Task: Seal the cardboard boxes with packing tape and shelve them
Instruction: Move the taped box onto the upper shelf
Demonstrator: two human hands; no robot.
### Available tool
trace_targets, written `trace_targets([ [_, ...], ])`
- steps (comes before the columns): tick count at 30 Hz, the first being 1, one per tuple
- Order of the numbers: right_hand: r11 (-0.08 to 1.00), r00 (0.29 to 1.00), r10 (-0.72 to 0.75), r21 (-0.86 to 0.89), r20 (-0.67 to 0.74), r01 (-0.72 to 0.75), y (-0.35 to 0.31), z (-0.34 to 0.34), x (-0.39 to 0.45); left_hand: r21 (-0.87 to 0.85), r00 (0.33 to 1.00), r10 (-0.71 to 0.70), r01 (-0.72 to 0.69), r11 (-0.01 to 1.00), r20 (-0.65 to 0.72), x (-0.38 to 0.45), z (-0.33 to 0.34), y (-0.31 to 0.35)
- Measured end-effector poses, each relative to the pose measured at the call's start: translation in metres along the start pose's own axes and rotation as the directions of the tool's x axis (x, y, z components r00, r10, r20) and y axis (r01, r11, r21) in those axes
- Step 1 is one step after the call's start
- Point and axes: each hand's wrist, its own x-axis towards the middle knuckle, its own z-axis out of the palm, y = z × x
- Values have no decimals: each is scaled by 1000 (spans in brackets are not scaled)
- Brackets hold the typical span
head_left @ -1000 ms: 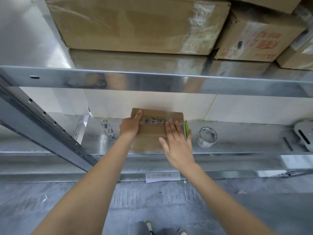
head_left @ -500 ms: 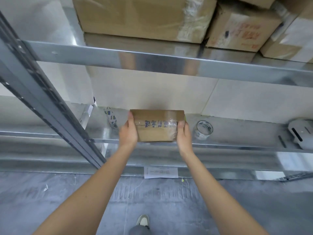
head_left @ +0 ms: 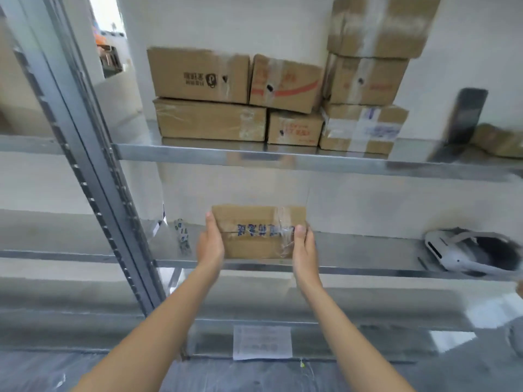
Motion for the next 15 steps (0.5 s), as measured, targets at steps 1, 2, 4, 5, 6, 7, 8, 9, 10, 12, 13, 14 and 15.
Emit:
trace_targets([
  [1,1000,1000,-27,13,3,27,-14,-7,-4,-9,1000,29,-29,1000,-2,-9,0,12],
  [2,999,999,-44,24,4,44,-26,-13,-7,-8,997,75,-75,997,-3,-17,1,27],
  [4,995,996,-88,41,-17,89,-55,-27,-11,2,986,166,-166,986,-14,-34,1,56],
  [5,993,994,-108,45,-31,110,-68,-34,-13,-1,977,212,-212,977,-24,-44,1,70],
  [6,990,990,-133,48,-40,134,-81,-41,-15,-10,965,258,-258,966,-38,-51,1,82],
  [7,985,986,-160,52,-46,162,-95,-48,-18,-12,952,302,-303,953,-49,-61,2,95],
  [8,980,981,-186,63,-47,188,-107,-55,-20,-11,940,339,-340,941,-51,-71,1,106],
  [9,975,978,-206,74,-42,208,-119,-60,-21,-10,929,368,-369,929,-46,-78,1,116],
  [10,970,974,-225,87,-39,228,-131,-65,-22,-19,919,393,-394,919,-45,-82,1,126],
  [12,955,961,-275,108,-35,277,-156,-71,-21,-48,905,422,-424,904,-48,-87,-2,148],
  [13,947,954,-299,108,-35,301,-169,-72,-19,-69,899,435,-438,896,-53,-88,-3,161],
  [14,940,946,-321,110,-38,323,-182,-73,-14,-84,890,452,-456,886,-55,-88,-5,174],
  [15,932,939,-342,109,-42,345,-194,-72,-10,-96,877,477,-480,872,-58,-89,-7,187],
])
